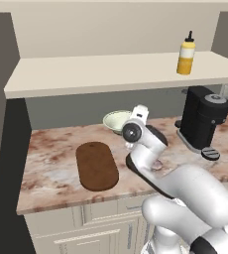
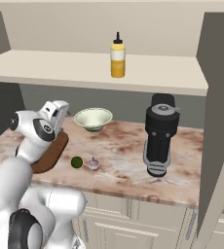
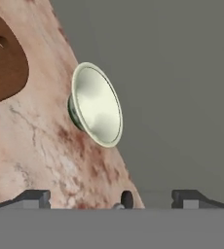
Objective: Open the cabinet. Place the bowl and condiment on the counter. Then place the lime and garlic on the cutting board.
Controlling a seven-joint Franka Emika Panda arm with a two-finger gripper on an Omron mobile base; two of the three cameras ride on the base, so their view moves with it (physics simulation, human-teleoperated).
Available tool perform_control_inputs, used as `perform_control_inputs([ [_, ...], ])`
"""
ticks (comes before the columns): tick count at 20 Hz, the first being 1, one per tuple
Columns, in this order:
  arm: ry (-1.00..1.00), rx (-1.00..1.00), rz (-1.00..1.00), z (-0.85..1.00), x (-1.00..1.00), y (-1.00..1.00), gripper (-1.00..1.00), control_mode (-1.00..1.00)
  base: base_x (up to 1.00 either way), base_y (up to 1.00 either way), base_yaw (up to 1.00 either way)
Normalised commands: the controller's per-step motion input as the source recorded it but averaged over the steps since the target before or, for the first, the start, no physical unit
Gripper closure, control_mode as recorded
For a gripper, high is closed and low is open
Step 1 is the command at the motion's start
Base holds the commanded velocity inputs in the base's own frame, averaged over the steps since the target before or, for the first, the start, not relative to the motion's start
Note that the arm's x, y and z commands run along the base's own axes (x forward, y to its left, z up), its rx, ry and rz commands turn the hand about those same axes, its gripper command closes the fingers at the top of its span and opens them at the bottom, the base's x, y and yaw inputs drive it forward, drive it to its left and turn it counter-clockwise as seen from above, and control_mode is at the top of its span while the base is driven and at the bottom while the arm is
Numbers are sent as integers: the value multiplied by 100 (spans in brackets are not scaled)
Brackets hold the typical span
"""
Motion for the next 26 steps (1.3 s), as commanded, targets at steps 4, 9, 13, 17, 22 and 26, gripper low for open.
perform_control_inputs([
  [4, 1, 9, 0, 27, -45, -5, -100, -100, 0, 0, 0],
  [9, 0, 12, 0, 30, -55, -8, -100, -100, 0, 0, 0],
  [13, 0, 13, 0, 45, -48, -3, -100, -100, 0, 0, 0],
  [17, 0, 13, 0, 57, -36, -4, -100, -100, 0, 0, 0],
  [22, 0, 12, -1, 53, -26, -9, -100, -100, 0, 0, 0],
  [26, 0, 10, -2, 43, -25, -7, -100, -100, 0, 0, 0],
])
